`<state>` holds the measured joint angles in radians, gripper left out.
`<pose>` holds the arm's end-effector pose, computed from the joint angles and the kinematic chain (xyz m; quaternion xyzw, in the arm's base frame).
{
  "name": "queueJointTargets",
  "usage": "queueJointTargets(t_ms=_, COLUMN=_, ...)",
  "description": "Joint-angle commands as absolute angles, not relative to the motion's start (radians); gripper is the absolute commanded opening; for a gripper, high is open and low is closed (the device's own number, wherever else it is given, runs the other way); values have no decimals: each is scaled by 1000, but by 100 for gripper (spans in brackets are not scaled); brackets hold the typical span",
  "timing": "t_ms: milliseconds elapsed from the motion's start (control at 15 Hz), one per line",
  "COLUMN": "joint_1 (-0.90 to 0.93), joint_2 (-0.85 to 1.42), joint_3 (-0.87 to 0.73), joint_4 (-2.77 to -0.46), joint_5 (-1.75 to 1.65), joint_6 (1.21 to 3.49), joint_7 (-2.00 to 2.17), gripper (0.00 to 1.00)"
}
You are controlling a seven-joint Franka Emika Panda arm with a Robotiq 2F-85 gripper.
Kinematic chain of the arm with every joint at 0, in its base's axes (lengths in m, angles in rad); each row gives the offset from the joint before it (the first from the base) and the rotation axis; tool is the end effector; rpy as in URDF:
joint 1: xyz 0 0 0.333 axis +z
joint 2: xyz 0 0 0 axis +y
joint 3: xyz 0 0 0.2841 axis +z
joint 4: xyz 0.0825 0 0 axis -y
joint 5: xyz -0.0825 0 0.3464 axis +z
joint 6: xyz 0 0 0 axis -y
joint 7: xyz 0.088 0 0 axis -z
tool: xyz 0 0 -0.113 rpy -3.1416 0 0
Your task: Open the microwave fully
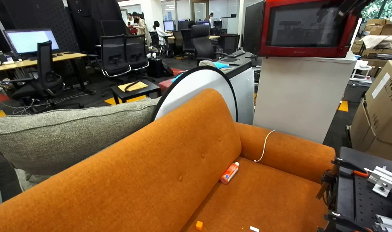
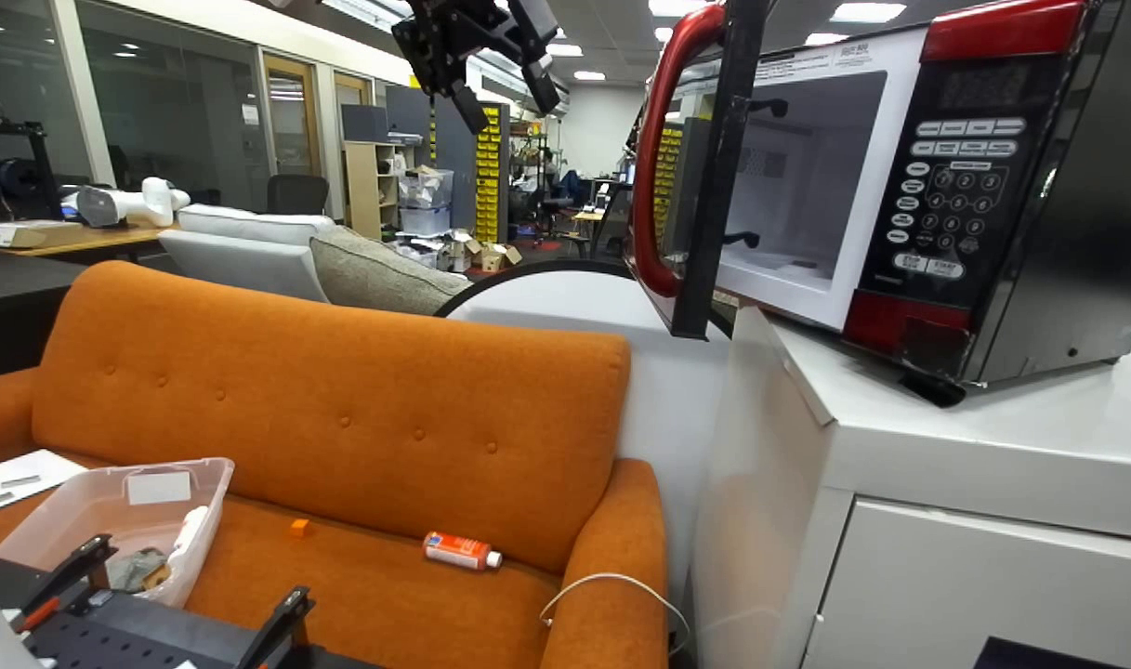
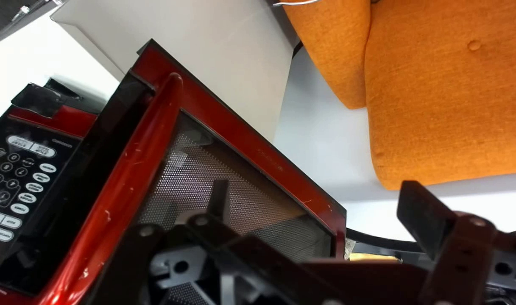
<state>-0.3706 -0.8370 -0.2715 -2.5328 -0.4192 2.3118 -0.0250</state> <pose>0.2585 -0.2288 0.5707 0.9315 -0.1908 0.2562 0.1741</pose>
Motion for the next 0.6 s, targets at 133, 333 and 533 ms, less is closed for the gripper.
queueJointTargets(t_ms=133, joint_1=-470, joint_2=-804, joint_3=-247, joint_4=-2505, joint_5=-452, joint_6=2441, joint_7=70, gripper=100)
queueJointTargets(t_ms=333, joint_1=-579, joint_2=-733, joint_3=-245, joint_4=-2454, joint_5=-491, joint_6=2525, joint_7=171, gripper=100)
queueJointTargets(t_ms=533, joint_1=-672, joint_2=-658, joint_3=-234, joint_4=-2400, joint_5=-495, joint_6=2554, joint_7=239, gripper=100)
